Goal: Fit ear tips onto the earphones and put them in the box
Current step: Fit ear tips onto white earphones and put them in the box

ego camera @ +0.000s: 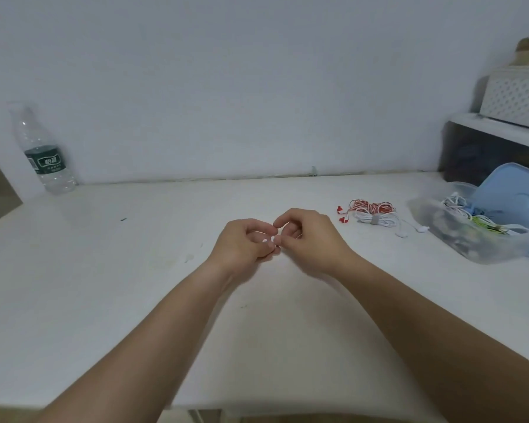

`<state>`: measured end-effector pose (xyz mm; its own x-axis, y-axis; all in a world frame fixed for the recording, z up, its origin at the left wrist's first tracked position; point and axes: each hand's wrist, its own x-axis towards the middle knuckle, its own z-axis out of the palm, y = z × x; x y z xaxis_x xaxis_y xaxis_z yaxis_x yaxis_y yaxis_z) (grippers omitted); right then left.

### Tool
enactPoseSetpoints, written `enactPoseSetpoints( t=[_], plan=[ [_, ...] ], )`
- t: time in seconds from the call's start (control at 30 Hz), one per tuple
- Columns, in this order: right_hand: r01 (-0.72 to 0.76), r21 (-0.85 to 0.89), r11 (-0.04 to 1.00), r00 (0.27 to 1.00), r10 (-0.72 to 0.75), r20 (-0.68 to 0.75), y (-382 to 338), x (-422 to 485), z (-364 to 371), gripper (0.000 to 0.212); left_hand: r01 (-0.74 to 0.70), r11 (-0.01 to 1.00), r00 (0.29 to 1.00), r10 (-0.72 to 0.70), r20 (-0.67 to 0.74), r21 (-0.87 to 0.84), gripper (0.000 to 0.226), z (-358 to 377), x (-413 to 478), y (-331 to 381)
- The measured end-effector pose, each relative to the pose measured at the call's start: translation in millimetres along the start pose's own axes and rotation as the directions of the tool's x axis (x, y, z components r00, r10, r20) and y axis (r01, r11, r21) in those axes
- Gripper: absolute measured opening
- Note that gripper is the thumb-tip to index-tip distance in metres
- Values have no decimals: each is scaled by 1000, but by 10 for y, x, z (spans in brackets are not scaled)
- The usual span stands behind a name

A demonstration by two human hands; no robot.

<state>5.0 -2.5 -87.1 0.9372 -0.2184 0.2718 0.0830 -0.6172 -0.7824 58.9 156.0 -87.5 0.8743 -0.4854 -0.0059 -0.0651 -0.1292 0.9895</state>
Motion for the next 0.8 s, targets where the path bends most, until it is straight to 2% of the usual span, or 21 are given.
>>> enactPoseSetpoints(
  t=[0.17,0.27,0.4,0.53,0.63,0.8],
  plan=[
    [-22,97,995,999,19,35,19,52,-110,19,-44,953,996,65,-61,299,29,64,-24,-2],
    [-75,153,985,997,72,20,0,102,-153,24,-57,910,992,98,-80,410,27,104,-40,10],
    [-119,218,969,992,127,-26,-58,177,-86,21,-118,883,984,167,-69,455,16,-36,-13,84],
    [-125,298,946,988,147,-50,-131,264,0,17,-125,885,957,227,-182,448,16,-416,89,170],
    [-155,405,901,983,181,-27,-173,302,87,18,-56,894,957,176,-233,445,18,-727,136,169],
    [-154,414,897,988,150,44,-235,318,279,18,25,865,965,109,-237,501,19,-1076,96,118]
  ],
)
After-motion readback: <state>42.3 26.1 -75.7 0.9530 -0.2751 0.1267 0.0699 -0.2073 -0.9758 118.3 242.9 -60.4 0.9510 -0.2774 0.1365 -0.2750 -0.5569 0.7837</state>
